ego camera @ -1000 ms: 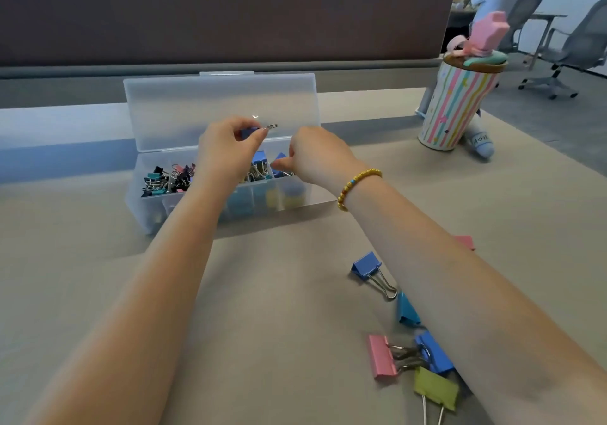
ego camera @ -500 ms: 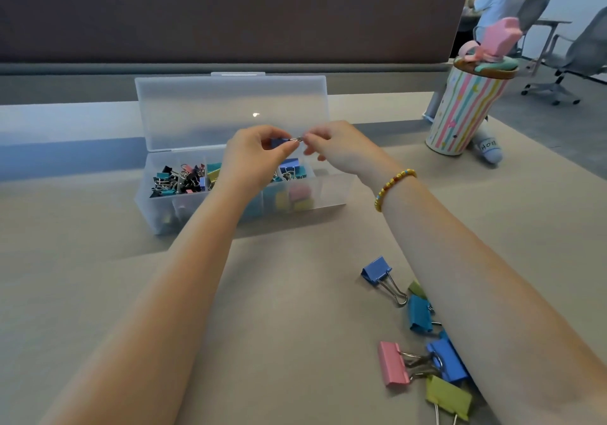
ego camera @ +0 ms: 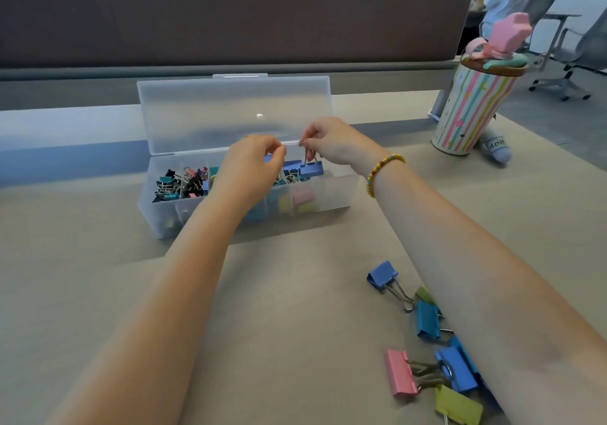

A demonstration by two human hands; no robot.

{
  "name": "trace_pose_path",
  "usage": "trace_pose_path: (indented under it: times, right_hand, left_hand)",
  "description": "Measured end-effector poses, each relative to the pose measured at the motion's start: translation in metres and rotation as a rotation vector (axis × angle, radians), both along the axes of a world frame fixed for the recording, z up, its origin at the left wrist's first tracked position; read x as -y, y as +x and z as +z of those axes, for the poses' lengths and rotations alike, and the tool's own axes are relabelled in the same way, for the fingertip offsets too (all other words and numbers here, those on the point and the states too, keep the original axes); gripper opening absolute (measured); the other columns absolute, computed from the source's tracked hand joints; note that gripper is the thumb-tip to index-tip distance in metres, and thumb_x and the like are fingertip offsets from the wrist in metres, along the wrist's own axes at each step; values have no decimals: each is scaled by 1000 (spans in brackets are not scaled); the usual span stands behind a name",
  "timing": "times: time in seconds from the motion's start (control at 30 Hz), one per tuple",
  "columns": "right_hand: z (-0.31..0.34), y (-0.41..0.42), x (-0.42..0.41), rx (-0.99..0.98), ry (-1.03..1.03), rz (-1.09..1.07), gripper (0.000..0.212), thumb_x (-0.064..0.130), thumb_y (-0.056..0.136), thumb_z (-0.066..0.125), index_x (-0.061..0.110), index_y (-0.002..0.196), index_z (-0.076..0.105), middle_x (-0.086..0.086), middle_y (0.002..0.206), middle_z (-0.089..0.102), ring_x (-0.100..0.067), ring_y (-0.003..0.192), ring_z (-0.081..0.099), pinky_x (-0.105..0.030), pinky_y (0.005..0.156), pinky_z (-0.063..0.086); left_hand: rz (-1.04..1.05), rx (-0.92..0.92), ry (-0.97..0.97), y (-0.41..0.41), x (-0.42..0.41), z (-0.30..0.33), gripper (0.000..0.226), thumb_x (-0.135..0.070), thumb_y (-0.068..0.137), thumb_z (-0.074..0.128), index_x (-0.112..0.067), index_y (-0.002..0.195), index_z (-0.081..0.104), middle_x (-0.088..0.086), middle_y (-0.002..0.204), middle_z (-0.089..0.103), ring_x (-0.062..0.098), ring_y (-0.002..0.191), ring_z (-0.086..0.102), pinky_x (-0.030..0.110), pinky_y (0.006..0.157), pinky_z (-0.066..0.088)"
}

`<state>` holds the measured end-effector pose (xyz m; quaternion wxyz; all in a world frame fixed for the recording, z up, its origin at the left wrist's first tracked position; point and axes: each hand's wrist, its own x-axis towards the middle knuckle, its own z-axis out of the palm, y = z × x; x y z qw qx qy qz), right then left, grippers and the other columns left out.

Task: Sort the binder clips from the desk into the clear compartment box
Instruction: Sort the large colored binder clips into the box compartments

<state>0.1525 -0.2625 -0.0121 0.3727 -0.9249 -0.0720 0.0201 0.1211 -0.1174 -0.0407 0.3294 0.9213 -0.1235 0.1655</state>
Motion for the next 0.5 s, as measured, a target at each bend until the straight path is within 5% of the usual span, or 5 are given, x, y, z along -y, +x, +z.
trace_pose_path:
  times: [0.2, 0.4, 0.5]
  right_hand:
    - [-20, 1, -6, 189, -341, -61, 26, 9, 96, 44, 13, 117, 59, -7, 119, 58, -22, 103, 55, -32, 87, 46]
    - [-24, -43, 57, 379, -130, -221, 29, 6, 95, 38, 12, 108, 64, -7, 111, 59, -23, 106, 54, -29, 87, 41]
    - [-30, -77, 89, 379, -123, -239, 27, 5, 94, 42, 13, 103, 66, -2, 99, 54, -23, 104, 52, -28, 89, 38]
  left_hand:
    - [-10, 35, 78, 0, 5, -2, 26, -17, 96, 44, -5, 107, 65, 12, 105, 63, 23, 101, 53, 24, 77, 32]
    - [-123, 214, 42, -20, 30, 2, 19, -15, 93, 51, -5, 94, 67, 6, 81, 57, 20, 78, 48, 24, 66, 31]
    - [-429, -27, 59, -43, 53, 6, 15, -23, 91, 57, -15, 99, 67, 1, 85, 62, 16, 78, 54, 19, 67, 41]
